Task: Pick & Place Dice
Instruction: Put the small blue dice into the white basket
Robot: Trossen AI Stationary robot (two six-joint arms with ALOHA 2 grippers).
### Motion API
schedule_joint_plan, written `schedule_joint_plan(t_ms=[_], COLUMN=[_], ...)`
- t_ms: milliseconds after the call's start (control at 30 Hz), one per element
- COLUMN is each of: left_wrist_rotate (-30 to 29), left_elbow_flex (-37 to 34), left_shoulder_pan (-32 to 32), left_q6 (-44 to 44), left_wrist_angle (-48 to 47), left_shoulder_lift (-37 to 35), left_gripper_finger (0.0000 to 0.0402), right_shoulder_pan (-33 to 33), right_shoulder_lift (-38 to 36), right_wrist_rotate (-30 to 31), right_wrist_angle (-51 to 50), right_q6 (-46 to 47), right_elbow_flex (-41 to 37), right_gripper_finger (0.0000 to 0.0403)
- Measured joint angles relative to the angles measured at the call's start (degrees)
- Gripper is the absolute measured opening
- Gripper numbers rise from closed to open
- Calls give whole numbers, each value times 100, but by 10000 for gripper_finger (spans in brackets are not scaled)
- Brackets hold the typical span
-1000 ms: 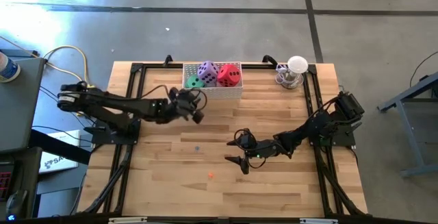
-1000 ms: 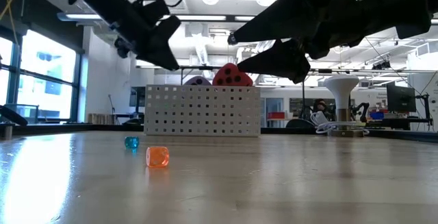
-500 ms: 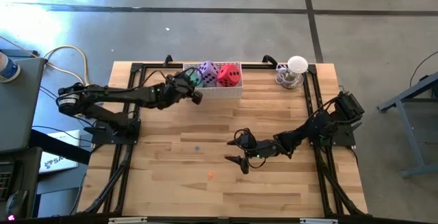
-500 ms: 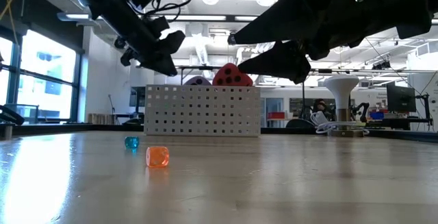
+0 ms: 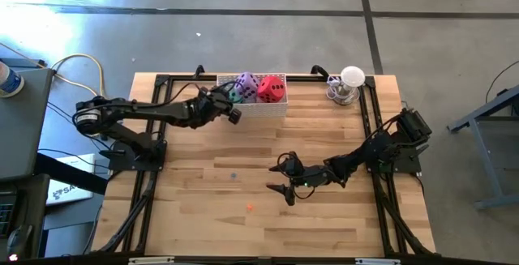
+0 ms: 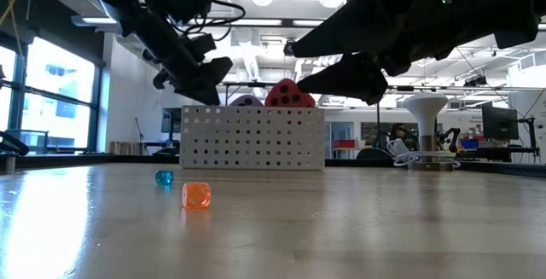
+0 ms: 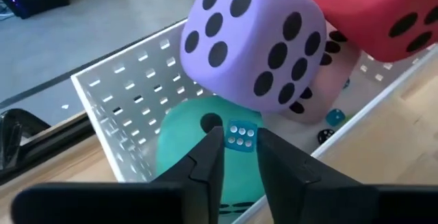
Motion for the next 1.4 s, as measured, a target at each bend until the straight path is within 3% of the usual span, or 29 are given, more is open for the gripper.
schedule_joint_plan(t_ms=[233, 567, 800, 1000, 1400], left_wrist_rotate=[0, -20, -20, 151, 176], left_elbow_flex=[0, 0, 0, 0, 0], left_shoulder_pan=[-66, -545, -1645, -2891, -4385], left_q6=[-46, 231, 948, 1243, 509], left_wrist_angle=[33, 128, 66, -897, -1701], left_shoulder_lift=[33, -31, -245, -280, -280], left_gripper_finger=[131, 136, 136, 136, 136], right_shoulder_pan=[-2, 2, 2, 4, 26], right_shoulder_lift=[0, 0, 0, 0, 0], right_wrist_rotate=[0, 0, -1, -2, -26], right_wrist_angle=[-7, -17, -63, -87, -87], right_q6=[0, -1, 5, 29, 47], right_elbow_flex=[0, 0, 0, 0, 0], right_gripper_finger=[300, 300, 300, 300, 300])
